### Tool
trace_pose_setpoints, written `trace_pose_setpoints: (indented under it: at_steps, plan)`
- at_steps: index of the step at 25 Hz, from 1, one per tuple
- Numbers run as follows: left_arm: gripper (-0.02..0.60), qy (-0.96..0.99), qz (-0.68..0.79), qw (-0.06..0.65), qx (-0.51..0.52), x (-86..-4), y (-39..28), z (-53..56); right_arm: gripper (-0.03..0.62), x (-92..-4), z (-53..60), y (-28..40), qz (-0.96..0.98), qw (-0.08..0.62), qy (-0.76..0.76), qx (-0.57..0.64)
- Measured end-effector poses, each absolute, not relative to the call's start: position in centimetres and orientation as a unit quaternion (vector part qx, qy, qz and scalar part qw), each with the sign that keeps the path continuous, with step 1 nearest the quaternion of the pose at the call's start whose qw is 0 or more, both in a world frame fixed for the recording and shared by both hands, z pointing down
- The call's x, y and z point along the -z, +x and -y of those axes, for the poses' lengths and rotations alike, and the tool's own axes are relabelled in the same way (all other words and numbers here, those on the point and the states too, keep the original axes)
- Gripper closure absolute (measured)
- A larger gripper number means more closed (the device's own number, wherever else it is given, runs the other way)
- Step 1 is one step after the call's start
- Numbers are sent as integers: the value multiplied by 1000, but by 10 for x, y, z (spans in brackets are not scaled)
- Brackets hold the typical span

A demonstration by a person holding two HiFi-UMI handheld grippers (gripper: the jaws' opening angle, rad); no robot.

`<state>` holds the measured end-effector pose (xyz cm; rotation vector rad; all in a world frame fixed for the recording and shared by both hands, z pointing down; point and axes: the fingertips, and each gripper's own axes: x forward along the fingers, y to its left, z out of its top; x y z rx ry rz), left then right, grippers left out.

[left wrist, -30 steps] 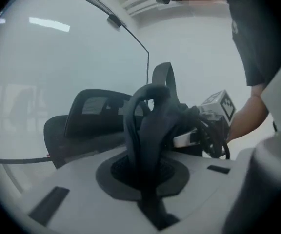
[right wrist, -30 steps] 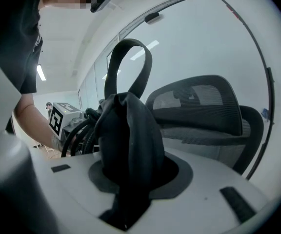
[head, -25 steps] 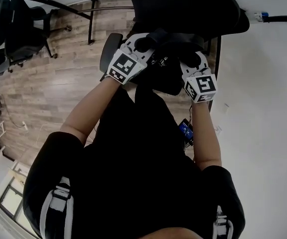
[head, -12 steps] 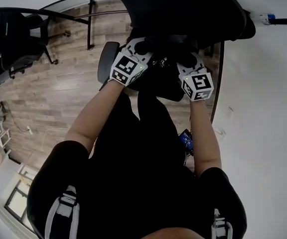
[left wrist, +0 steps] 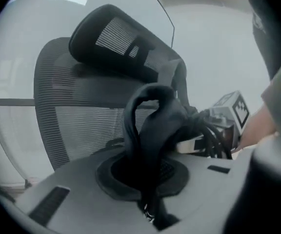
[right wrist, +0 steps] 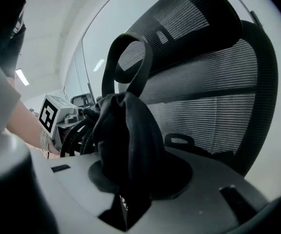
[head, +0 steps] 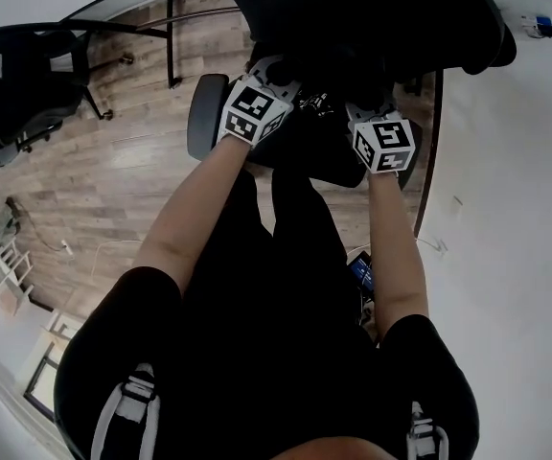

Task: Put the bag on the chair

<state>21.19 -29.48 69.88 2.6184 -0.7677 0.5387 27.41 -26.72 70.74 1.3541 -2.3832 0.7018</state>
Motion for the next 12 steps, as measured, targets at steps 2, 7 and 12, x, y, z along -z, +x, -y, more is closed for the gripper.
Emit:
trace_pose_setpoints:
  at_steps: [2,7,12]
  plan:
    - [551,927,272,184,-182,-703,214,302,484,-712,275,277,831,152,476,-245]
    - [551,926,265,204,-174,-713,220,316,482,-722,288,283,828,162,473,-256]
    - [551,924,268,200,-184,-724,225,329,474,-734,301,289,820,168,478,-268]
